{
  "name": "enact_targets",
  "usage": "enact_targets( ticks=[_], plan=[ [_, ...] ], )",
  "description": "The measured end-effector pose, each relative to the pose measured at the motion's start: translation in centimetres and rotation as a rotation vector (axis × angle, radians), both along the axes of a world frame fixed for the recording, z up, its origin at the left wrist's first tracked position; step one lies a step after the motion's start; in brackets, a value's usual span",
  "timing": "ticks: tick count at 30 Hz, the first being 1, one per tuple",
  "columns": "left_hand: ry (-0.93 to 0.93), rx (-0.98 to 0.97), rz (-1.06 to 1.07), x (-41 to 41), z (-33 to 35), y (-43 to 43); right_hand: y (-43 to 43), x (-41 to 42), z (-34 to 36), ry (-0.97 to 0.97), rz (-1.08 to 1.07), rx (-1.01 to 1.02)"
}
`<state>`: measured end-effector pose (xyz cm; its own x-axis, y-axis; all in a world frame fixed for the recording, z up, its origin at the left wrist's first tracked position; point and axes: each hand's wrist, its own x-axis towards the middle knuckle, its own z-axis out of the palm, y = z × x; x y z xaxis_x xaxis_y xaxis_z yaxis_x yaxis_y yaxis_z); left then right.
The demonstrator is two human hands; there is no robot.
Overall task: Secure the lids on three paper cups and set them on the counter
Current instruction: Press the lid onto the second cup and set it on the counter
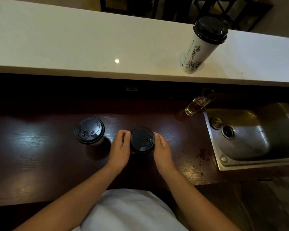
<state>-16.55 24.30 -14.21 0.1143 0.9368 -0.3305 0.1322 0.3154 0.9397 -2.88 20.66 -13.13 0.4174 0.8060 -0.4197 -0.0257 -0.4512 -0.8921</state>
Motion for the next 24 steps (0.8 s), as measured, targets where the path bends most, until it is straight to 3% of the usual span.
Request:
enact_targets(
  ticks=[3, 6, 8, 12, 16, 20, 24],
  plan=[
    [0.058, 0.052, -0.069, -0.5, -0.6, 0.7, 0.3, 0.2, 0.5, -0.043, 0.027, 0.005],
    [-0.052, -0.042, -0.035, -0.5, 0.5, 1.4, 0.5, 0.1, 1.1, 0.247, -0.004, -0.098],
    [-0.096, -0.154, 0.058, -0.1, 1.4, 1.8, 0.2, 0.4, 1.4, 0.337, 0.092, -0.143],
    [-0.17, -0.465, 0.095, -0.3, 2.0, 2.3, -0.4, 2.1, 3.5, 0.187, 0.442, -0.065],
    [-0.273, -0.597, -0.231, -1.5, 2.1, 3.0, -0.7, 4.4, 4.8, -0.025, 0.734, -0.06],
    [-0.264, -0.597, -0.325, -0.7, 2.6, 3.6, -0.6, 3.9, 4.9, -0.06, 0.776, -0.106],
    [-0.218, -0.539, -0.019, 1.2, 2.7, 4.2, -1.1, 3.1, 3.7, -0.056, 0.679, -0.092]
  ],
)
